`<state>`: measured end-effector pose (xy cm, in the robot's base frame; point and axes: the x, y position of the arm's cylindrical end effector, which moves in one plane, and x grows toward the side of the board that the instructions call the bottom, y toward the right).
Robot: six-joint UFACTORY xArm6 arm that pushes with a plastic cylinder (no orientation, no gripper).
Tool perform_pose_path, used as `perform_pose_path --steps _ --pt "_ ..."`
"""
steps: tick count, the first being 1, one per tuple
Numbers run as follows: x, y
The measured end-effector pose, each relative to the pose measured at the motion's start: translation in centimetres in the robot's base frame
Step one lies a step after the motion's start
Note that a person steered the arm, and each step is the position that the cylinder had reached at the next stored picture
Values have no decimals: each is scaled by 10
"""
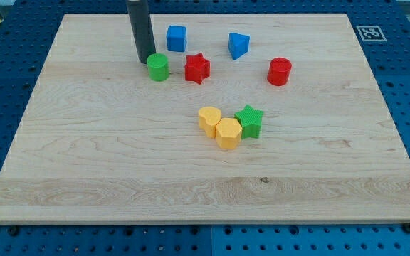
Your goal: Push the green circle into the green star
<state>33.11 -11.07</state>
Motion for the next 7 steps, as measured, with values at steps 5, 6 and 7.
perform_pose_path --steps 5,6,7 --pt "42 52" --pt "54 70" --pt "68 98"
